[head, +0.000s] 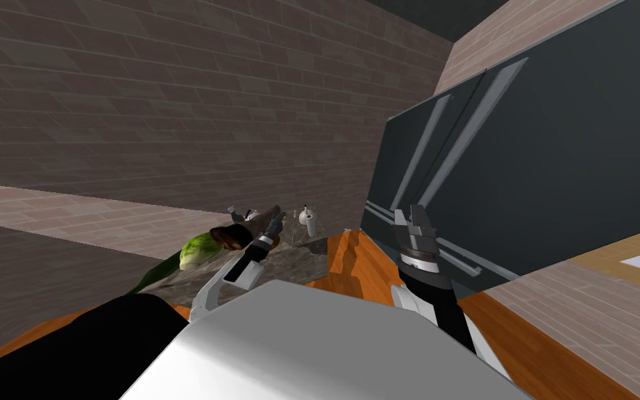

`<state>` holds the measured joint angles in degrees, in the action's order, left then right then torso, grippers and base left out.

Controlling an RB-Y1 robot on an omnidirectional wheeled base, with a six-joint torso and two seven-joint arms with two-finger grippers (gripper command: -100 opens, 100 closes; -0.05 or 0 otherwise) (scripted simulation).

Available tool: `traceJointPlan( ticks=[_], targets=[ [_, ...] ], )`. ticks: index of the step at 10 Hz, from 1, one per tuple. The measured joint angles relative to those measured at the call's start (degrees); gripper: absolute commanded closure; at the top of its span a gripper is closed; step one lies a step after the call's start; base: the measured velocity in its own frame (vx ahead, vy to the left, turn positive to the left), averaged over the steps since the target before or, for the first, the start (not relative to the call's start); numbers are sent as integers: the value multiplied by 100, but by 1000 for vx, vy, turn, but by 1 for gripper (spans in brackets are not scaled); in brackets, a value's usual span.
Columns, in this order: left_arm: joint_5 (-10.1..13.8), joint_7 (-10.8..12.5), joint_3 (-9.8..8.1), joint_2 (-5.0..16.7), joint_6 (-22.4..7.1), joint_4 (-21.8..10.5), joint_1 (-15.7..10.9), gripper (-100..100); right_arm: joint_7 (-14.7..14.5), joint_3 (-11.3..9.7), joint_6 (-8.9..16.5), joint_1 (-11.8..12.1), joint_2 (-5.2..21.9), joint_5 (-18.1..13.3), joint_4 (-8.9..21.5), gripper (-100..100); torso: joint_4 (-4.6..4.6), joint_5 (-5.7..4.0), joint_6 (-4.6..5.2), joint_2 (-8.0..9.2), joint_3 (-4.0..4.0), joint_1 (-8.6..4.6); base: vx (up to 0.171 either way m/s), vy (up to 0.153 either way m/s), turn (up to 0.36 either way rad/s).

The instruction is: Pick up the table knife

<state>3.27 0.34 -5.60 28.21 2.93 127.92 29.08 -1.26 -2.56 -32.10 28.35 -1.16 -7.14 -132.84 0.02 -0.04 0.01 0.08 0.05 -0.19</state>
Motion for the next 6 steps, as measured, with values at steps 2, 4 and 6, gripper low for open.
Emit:
traceJointPlan(
  ticks=[2,4,6],
  targets=[
    [-15,6,-11,224,-254,-72,10,-100,0,0,0,0,0,0,0,0,-1,0,0,-6,-3,4,2,-40,-55],
    [0,20,-54,460,-502,-158,28,-100,0,0,0,0,0,0,0,0,-1,1,0,-7,-4,7,2,-60,-119],
    [14,19,-92,807,-885,-338,73,-100,0,0,0,1,0,0,0,0,-3,-2,-1,-12,-7,-11,12,-78,-76]
  ],
)
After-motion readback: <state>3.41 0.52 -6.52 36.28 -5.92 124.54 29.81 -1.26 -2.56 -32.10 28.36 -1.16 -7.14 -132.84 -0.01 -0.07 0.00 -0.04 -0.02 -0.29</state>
